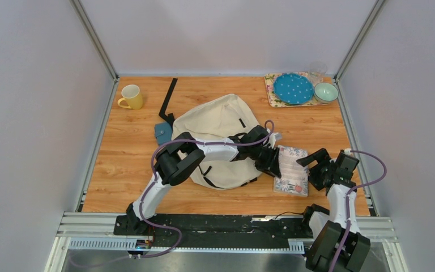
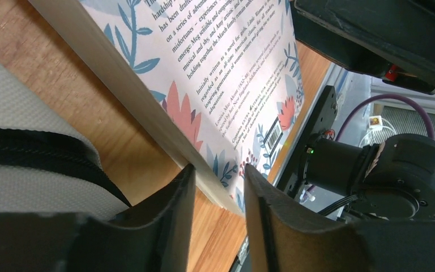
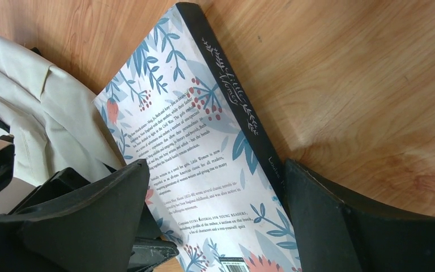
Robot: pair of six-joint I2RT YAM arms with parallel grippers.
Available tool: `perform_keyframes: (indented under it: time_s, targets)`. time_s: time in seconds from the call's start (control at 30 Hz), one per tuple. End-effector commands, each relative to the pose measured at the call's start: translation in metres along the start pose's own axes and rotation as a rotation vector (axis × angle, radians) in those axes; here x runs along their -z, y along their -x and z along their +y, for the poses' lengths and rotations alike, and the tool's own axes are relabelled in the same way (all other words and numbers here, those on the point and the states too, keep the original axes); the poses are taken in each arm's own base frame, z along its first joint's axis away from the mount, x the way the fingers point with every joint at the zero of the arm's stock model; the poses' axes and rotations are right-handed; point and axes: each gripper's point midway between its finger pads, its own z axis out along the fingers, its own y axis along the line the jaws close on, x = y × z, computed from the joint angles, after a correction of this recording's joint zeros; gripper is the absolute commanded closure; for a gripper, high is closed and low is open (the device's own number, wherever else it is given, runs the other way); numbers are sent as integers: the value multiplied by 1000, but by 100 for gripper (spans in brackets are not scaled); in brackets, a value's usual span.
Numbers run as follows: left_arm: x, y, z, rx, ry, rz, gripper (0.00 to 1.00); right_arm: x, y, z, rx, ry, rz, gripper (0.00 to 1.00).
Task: Pack the student bag
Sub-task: Pick up the book from the center of the board.
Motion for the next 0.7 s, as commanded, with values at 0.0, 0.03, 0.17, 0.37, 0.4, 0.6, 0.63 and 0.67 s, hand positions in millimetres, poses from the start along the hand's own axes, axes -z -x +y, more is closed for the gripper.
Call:
perform_keyframes:
  time_s: [0.0,0.03,0.17,0.37,0.4,0.6,0.63,0.67]
  targets:
    - [-3,28,-58,-91,-179,-81,64,7,-31,7,-58,52,130,10]
    - [-3,30,-60,-90,-192,-93,70,8,-32,8,-59,57,132,10]
    - [2,36,-72,-98,-225,-117,57,13,-33,13,-60,76,128,11]
    - [3,37,-72,-97,-225,-123,45,20,-36,16,-65,90,115,11]
    - [3,36,-72,-91,-224,-118,47,21,-36,16,-61,92,113,11]
    - [3,28,-59,-62,-194,-100,97,20,-33,16,-58,84,111,11]
    - [5,29,-60,-79,-186,-107,100,19,-32,14,-59,72,111,11]
    - [6,30,-59,-89,-178,-108,100,21,-27,18,-50,75,99,10]
